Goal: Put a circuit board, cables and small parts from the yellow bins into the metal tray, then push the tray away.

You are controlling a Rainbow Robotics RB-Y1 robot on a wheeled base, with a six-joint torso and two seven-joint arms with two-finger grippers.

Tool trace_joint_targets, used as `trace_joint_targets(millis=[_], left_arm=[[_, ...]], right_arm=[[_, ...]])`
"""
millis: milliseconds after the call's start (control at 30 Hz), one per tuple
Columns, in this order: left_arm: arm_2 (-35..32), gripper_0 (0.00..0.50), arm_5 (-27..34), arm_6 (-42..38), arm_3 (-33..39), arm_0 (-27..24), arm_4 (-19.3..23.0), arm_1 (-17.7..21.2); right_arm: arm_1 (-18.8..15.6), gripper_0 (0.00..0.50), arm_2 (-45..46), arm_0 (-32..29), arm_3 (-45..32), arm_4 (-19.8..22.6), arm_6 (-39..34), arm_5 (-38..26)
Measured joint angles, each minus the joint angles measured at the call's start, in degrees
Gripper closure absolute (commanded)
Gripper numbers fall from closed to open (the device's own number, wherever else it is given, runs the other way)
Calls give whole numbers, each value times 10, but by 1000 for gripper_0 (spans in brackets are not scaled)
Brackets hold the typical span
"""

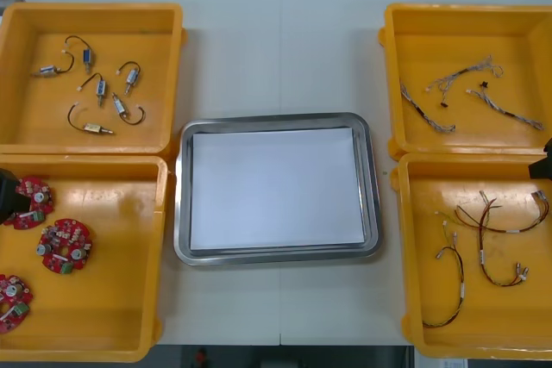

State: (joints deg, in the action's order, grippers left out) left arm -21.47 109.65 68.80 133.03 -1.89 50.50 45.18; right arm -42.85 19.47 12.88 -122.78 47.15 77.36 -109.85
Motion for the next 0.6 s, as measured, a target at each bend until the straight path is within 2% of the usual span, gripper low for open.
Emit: trace_joint_targets(millis=[600], left_arm=[[0, 0, 0, 0, 0, 0, 0, 0]], right_arm=[[0, 0, 0, 0, 0, 0, 0, 0]])
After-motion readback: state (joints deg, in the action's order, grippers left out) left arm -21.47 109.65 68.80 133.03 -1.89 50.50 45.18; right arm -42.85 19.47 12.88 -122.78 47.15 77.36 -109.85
